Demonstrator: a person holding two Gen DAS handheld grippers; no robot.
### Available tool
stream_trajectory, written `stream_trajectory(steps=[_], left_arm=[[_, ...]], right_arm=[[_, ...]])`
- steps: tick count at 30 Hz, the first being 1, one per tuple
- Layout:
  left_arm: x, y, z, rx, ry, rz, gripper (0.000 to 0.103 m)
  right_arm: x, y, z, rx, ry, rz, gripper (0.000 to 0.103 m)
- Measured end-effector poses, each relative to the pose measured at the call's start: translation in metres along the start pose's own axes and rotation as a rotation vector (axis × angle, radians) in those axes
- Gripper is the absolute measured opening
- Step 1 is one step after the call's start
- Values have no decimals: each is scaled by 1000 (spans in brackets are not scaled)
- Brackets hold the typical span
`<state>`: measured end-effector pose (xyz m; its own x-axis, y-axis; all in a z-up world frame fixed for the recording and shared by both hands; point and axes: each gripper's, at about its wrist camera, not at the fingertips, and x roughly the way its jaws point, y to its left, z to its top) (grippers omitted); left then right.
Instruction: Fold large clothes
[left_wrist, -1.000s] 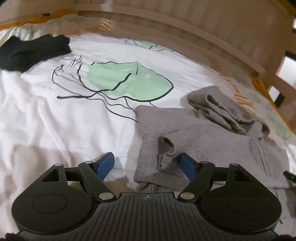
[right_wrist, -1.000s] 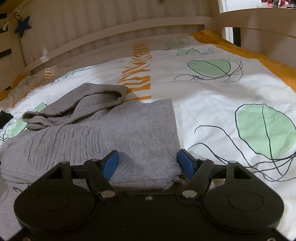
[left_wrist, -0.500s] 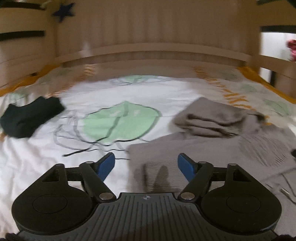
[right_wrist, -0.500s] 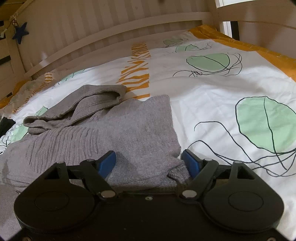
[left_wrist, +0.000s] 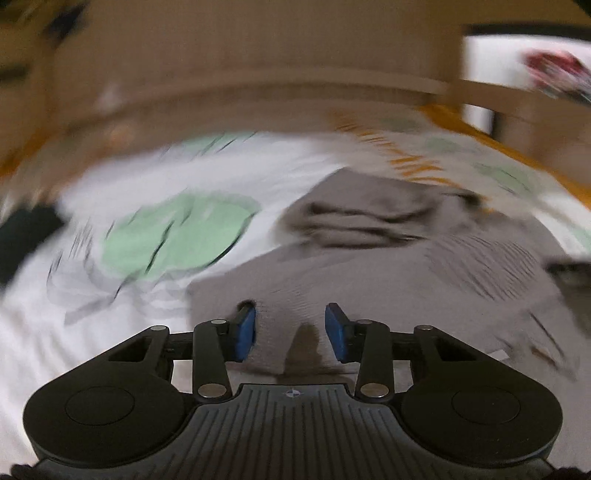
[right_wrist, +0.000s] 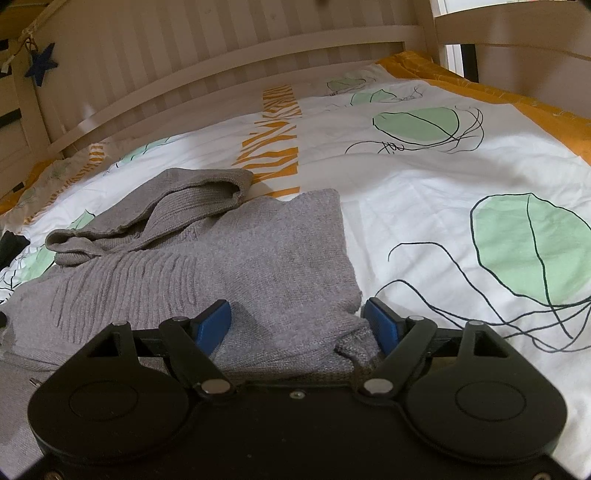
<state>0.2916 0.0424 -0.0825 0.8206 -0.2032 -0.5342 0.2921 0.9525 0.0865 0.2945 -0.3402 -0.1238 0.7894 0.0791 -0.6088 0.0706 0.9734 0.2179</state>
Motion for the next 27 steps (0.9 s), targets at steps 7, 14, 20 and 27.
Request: stream_trajectory(steps=[7,14,20,27], left_arm=[[5,15,-8,-69,48,111,40],[1,50,15,-242,77,220,50],[16,30,63,-78,16,115,65],[79,-8,91,108,32,50,65]], right_arm=[[0,0,0,0,0,1,81],[-2,1,7,-7,32,1,81],[-28,26,37,-68,-54,35,80],[11,62,86,-245,-55,112,79]])
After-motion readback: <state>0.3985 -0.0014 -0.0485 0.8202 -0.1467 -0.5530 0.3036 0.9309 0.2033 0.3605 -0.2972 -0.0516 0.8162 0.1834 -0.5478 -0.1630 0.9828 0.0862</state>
